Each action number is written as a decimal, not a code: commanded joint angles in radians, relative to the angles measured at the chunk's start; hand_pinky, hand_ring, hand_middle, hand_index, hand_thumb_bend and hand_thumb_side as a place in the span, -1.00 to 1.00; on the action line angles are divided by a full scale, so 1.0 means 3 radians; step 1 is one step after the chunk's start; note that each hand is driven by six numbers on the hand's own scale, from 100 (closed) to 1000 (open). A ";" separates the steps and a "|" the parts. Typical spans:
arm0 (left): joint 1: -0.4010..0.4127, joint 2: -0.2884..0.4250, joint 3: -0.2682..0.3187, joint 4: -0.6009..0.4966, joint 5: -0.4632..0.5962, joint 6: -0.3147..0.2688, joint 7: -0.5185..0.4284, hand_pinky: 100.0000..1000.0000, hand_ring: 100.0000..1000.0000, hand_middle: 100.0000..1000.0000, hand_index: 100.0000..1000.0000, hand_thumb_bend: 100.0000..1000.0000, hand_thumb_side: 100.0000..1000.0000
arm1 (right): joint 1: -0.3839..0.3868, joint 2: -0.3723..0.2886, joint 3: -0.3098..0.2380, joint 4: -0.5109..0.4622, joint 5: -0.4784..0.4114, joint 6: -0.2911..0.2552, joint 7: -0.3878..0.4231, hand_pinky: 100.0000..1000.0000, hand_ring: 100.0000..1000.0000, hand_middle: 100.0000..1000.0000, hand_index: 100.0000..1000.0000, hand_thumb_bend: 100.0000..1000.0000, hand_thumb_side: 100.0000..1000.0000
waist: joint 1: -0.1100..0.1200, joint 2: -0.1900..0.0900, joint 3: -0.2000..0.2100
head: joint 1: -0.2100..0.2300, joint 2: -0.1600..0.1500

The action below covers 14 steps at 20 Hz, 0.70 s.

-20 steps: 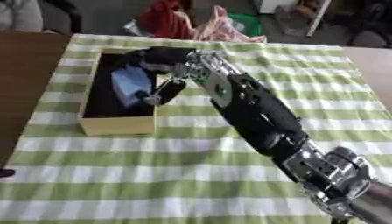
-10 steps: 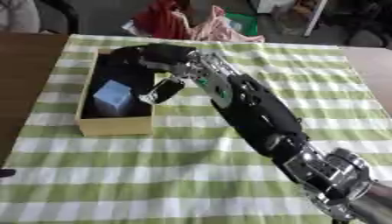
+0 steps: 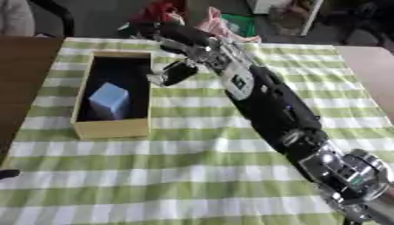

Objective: Pick up objects on the table and place them in the box.

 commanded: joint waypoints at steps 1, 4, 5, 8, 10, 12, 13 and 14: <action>-0.0006 0.0031 0.0033 -0.0037 -0.0013 -0.0010 0.0021 0.16 0.74 0.34 0.25 -1.00 0.14 | 0.0025 -0.0209 -0.0089 -0.0282 -0.0318 0.0124 -0.0083 0.70 1.00 0.69 0.98 -1.00 -0.70 | 0.0033 -0.0061 -0.0018 | 0.0036 0.0004; 0.0002 0.0031 0.0047 -0.0037 -0.0012 -0.0017 0.0029 0.16 0.74 0.34 0.25 -1.00 0.14 | 0.0179 -0.0339 -0.0174 -0.0509 -0.0627 0.0279 -0.0185 0.65 1.00 0.64 0.96 -1.00 -0.68 | 0.0045 -0.0067 -0.0053 | 0.0077 0.0005; 0.0006 0.0032 0.0051 -0.0036 -0.0012 -0.0018 0.0033 0.16 0.74 0.34 0.25 -1.00 0.14 | 0.0243 -0.0387 -0.0203 -0.0584 -0.0738 0.0338 -0.0228 0.64 1.00 0.63 0.96 -1.00 -0.67 | 0.0048 -0.0069 -0.0066 | 0.0090 0.0002; 0.0013 0.0033 0.0063 -0.0037 -0.0015 -0.0022 0.0040 0.16 0.74 0.34 0.25 -1.00 0.13 | 0.0474 -0.0517 -0.0311 -0.0783 -0.1124 0.0524 -0.0387 0.56 1.00 0.58 0.94 -1.00 -0.42 | 0.0058 -0.0071 -0.0113 | 0.0126 -0.0003; 0.0013 0.0031 0.0070 -0.0038 -0.0018 -0.0023 0.0040 0.16 0.74 0.34 0.26 -1.00 0.13 | 0.0674 -0.0583 -0.0393 -0.0901 -0.1478 0.0660 -0.0535 0.48 1.00 0.54 0.91 -1.00 -0.09 | 0.0064 -0.0069 -0.0140 | 0.0152 -0.0013; 0.0016 0.0033 0.0079 -0.0040 -0.0027 -0.0024 0.0031 0.17 0.74 0.34 0.26 -1.00 0.13 | 0.0889 -0.0624 -0.0479 -0.1017 -0.1905 0.0800 -0.0681 0.43 1.00 0.50 0.88 -1.00 -0.04 | 0.0067 -0.0065 -0.0160 | 0.0182 -0.0026; 0.0016 0.0033 0.0084 -0.0041 -0.0033 -0.0024 0.0028 0.17 0.74 0.34 0.26 -1.00 0.13 | 0.0991 -0.0640 -0.0527 -0.1084 -0.2089 0.0855 -0.0739 0.42 1.00 0.49 0.88 -1.00 -0.03 | 0.0070 -0.0061 -0.0173 | 0.0195 -0.0030; 0.0015 0.0032 0.0089 -0.0044 -0.0037 -0.0025 0.0024 0.17 0.74 0.34 0.26 -1.00 0.12 | 0.1088 -0.0649 -0.0577 -0.1146 -0.2248 0.0907 -0.0791 0.40 1.00 0.47 0.86 -1.00 0.01 | 0.0074 -0.0055 -0.0186 | 0.0210 -0.0034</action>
